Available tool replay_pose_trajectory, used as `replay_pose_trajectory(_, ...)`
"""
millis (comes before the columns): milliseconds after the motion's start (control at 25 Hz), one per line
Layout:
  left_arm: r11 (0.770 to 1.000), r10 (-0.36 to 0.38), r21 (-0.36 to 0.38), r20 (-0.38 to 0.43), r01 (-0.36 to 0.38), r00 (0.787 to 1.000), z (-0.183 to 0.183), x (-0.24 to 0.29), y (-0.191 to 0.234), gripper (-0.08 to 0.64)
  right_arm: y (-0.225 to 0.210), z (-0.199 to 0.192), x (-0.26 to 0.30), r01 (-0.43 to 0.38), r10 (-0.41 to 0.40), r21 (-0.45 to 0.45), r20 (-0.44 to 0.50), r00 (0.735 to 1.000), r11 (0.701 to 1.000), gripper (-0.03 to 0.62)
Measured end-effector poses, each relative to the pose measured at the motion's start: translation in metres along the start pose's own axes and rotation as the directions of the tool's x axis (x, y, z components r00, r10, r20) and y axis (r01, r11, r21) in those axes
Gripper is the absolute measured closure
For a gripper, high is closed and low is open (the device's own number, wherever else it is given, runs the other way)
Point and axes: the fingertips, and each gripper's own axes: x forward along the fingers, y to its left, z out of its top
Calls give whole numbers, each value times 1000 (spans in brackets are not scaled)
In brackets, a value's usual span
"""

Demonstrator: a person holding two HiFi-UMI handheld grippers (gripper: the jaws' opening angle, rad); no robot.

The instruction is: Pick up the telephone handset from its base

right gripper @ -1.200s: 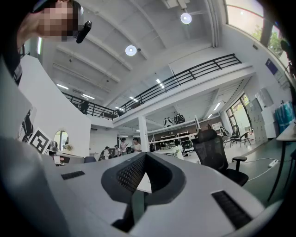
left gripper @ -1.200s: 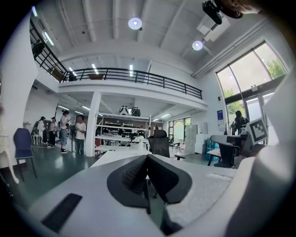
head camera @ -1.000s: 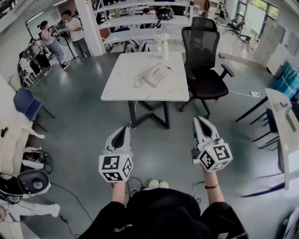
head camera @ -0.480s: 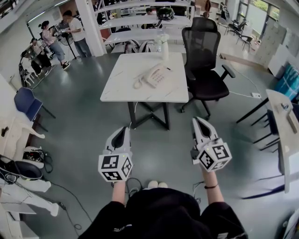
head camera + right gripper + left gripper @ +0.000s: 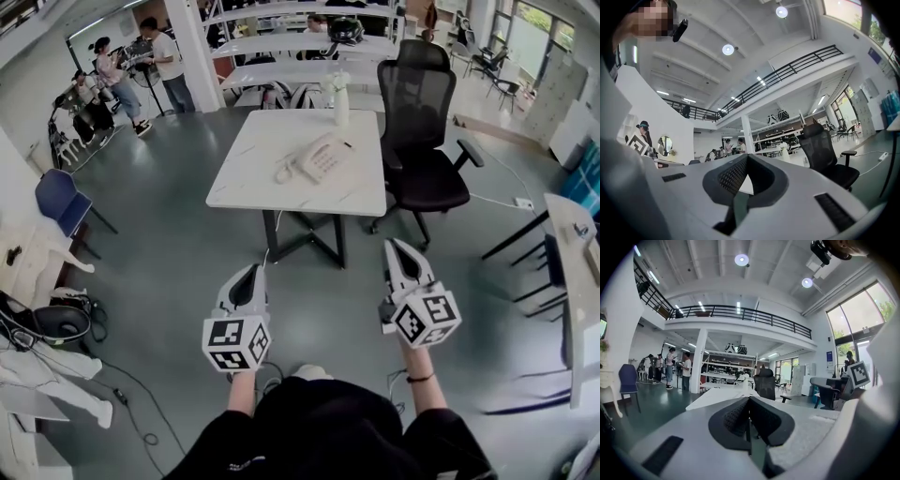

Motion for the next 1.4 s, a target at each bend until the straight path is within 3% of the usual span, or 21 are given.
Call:
replay_pose_trajectory(440,1000,24,-2,-5,-24,1000,0,53,24,560,-31,-22,53,-3,3,20,-17,1000,1000,601)
replay_pose_trajectory(840,999,-36,0,-33,36,999,-2,142,36,560,-76,-37,115,42,-40,34,-43,998,999,601)
replay_pose_trajectory(1400,994,-101,-49,-56,99,993,6,259,88,560,-109,-42,227,97,-96,20,-51,994,995,601)
